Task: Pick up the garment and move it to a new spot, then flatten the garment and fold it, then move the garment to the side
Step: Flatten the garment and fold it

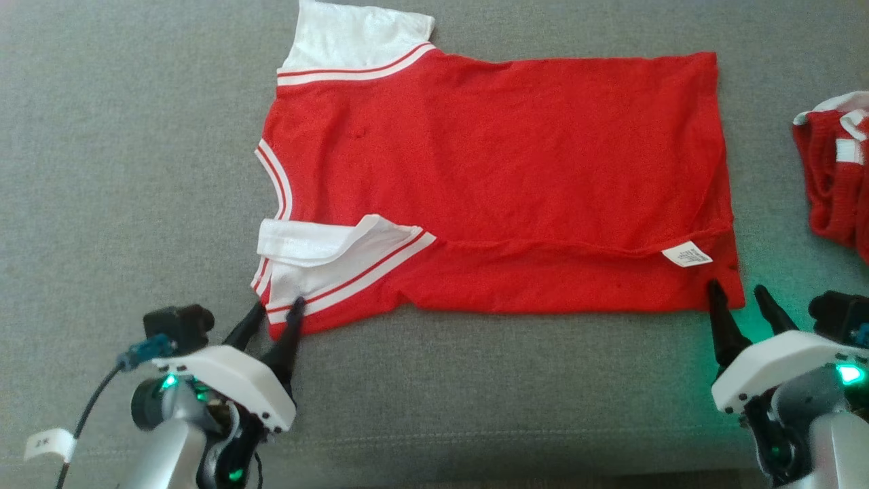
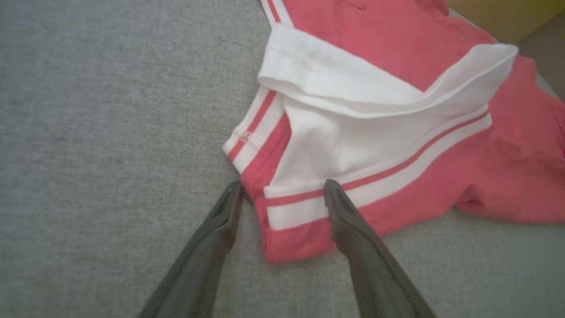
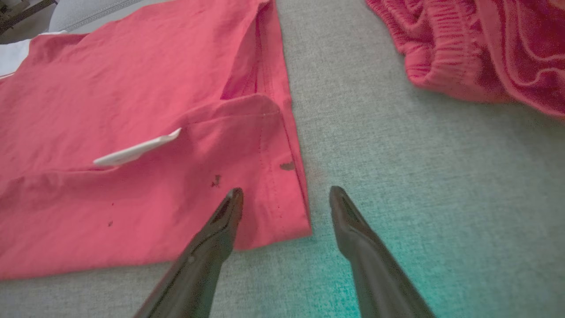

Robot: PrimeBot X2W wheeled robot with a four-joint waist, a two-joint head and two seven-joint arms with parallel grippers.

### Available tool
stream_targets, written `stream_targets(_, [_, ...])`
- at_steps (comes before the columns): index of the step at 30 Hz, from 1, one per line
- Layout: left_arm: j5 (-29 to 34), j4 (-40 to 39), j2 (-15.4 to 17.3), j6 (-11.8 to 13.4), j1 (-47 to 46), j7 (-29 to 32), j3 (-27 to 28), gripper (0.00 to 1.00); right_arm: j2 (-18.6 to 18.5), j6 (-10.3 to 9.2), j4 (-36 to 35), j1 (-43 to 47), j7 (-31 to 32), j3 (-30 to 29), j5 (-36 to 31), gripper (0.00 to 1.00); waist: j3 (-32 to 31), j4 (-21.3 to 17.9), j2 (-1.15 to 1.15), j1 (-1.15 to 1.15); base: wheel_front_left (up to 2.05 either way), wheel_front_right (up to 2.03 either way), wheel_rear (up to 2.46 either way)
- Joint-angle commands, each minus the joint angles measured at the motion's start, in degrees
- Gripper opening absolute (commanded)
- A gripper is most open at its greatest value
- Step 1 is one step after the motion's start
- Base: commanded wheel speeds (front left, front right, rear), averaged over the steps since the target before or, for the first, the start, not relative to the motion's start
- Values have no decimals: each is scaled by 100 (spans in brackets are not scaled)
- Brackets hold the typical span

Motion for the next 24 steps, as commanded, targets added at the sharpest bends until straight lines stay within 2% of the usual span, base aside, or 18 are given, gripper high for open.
stream_targets(1, [-37, 24, 43, -3, -116, 93, 161, 26, -50, -4, -160, -185, 24, 126, 31, 47, 22, -2, 0, 0, 0, 0, 0])
stream_targets(2, [-51, 44, 50, -18, -139, 121, 155, 0, -50, -4, -126, -211, 46, 131, 82, 20, 35, -5, 0, 0, 0, 0, 0])
stream_targets(3, [-72, 63, 54, -39, -159, 153, 147, 0, -50, -4, -87, -236, 67, 143, 164, 0, 45, -7, 0, 0, 0, 0, 0])
stream_targets(12, [-101, -77, 81, -64, -138, -69, 191, 0, -50, -4, -81, -285, -98, 141, 356, 0, -5, -14, 0, 0, 0, 0, 0])
stream_targets(18, [-167, -480, 127, 121, 288, -229, 339, 0, -50, -4, -248, -43, -136, 89, 435, 0, -253, -13, 0, 0, 0, 0, 0])
stream_targets(24, [-256, -932, 165, 326, 845, -140, 390, 0, -50, -4, -273, 386, -14, -44, 540, 0, -573, 27, 0, 0, 0, 0, 0])
